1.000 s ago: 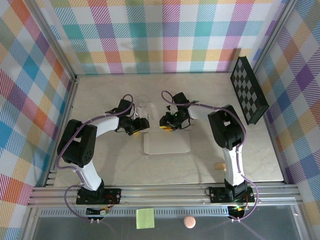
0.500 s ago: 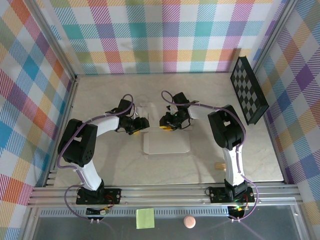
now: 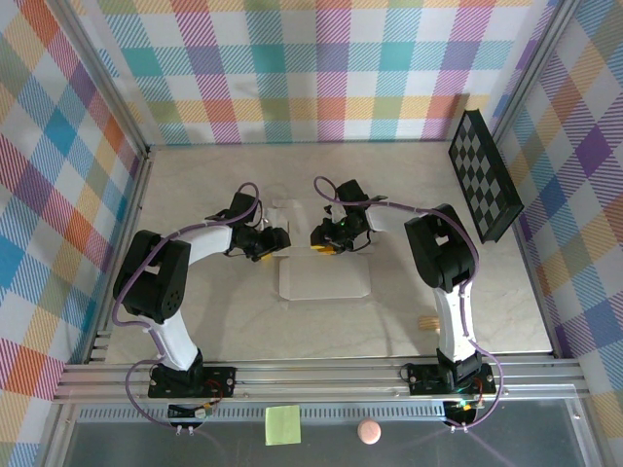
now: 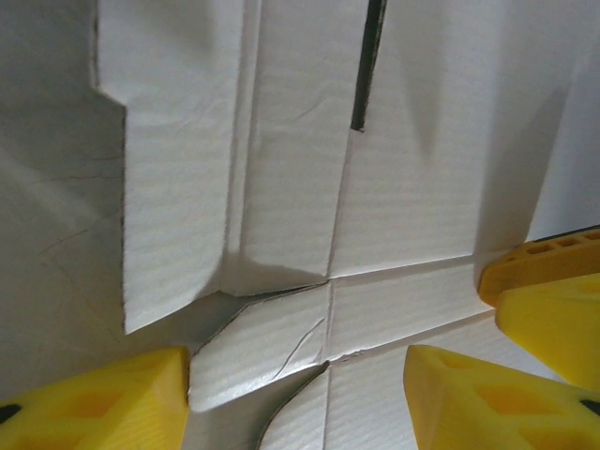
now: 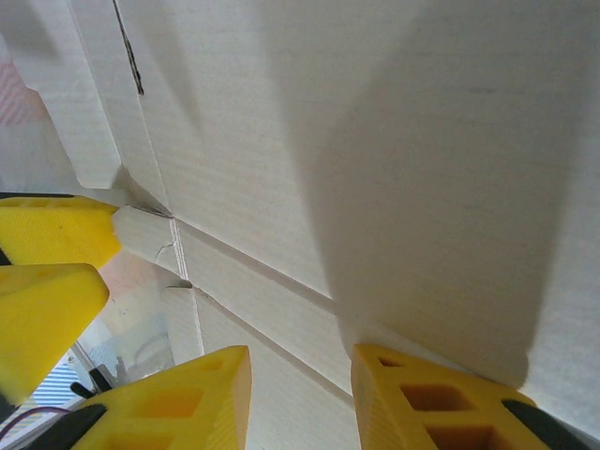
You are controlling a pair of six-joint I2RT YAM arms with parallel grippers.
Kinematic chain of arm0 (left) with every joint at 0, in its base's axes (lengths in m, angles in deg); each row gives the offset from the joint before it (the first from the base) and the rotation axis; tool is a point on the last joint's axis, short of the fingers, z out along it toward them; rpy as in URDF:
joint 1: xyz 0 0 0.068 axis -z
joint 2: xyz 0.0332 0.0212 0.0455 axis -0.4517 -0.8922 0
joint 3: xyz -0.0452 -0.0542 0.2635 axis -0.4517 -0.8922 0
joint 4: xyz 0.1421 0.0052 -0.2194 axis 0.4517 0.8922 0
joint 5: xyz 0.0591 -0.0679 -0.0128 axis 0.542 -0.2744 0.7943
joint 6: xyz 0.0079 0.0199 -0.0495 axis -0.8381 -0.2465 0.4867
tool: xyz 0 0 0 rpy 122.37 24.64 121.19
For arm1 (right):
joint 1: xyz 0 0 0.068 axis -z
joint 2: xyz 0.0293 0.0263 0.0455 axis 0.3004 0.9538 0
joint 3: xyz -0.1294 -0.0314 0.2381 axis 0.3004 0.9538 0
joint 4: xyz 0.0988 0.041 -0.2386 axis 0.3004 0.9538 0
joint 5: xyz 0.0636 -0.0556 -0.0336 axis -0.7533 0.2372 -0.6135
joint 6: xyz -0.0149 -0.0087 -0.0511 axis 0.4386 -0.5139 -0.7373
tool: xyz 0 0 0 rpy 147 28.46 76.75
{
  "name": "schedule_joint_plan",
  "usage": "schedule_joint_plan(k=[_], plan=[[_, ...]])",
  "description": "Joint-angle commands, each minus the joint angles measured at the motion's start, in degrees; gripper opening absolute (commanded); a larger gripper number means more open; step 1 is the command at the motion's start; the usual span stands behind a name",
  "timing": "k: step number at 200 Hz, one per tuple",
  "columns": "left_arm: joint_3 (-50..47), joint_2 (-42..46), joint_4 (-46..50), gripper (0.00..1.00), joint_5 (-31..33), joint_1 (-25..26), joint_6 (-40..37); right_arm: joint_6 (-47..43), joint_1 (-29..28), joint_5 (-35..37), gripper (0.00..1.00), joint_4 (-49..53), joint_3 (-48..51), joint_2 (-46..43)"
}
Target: Fold the paper box
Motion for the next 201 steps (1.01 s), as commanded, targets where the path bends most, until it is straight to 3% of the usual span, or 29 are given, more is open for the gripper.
schedule_joint_plan(k=[1, 83, 170, 201], plan=[[-0.6, 2.4, -2.1, 0.6, -2.4, -0.3, 0.9, -0.5, -1.0, 2.3, 0.35, 3.3, 0.6, 0.8], [-0.6, 4.3, -4.1, 0.59, -4.1, 2.0, 3.8, -0.7, -1.2, 2.4, 0.35, 3.9, 0.4, 0.4], [4.2, -2.6, -4.6, 0.57, -6.2, 6.2, 3.1, -1.2, -1.1, 2.7, 0.27, 4.2, 0.7, 0.9], [5.4, -5.7, -4.0, 0.5, -7.0, 6.8, 2.6, -1.5, -1.1, 3.0, 0.26, 4.1, 1.1, 1.2]])
